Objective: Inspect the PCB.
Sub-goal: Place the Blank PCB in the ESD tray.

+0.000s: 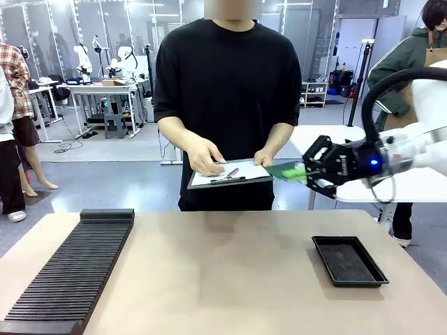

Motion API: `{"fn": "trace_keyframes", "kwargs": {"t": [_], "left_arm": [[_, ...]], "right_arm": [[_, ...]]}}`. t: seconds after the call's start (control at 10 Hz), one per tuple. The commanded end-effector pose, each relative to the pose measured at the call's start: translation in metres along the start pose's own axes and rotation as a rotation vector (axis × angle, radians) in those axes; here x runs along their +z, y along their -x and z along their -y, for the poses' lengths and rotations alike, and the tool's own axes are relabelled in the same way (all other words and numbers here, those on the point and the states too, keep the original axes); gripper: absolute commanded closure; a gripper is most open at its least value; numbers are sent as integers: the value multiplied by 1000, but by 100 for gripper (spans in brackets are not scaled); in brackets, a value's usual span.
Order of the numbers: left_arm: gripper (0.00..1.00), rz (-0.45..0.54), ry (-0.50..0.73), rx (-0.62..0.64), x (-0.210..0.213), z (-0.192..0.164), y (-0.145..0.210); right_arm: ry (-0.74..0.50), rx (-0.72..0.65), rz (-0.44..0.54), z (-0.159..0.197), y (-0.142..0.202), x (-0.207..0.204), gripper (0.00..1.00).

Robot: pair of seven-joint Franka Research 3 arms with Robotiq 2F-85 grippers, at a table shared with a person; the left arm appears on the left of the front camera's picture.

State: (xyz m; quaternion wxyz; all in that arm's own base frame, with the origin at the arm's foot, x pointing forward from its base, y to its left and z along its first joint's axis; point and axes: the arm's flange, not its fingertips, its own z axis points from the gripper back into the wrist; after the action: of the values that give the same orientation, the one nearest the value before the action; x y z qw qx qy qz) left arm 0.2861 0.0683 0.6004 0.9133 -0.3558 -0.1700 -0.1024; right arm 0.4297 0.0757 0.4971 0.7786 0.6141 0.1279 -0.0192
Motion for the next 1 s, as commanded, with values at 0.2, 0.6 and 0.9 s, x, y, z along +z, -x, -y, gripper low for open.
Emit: {"fn": "trace_keyframes", "kwargs": {"t": [0.2, 0.6, 0.9], "left_arm": [[0, -8, -6, 2, 3, 2, -3], [0, -8, -6, 2, 3, 2, -3], [0, -8, -6, 2, 3, 2, -3]], "right_arm": [[493, 138, 310, 22, 49, 45, 97], [790, 253, 379, 65, 32, 43, 97], [867, 222, 321, 97, -1, 42, 97]]}}
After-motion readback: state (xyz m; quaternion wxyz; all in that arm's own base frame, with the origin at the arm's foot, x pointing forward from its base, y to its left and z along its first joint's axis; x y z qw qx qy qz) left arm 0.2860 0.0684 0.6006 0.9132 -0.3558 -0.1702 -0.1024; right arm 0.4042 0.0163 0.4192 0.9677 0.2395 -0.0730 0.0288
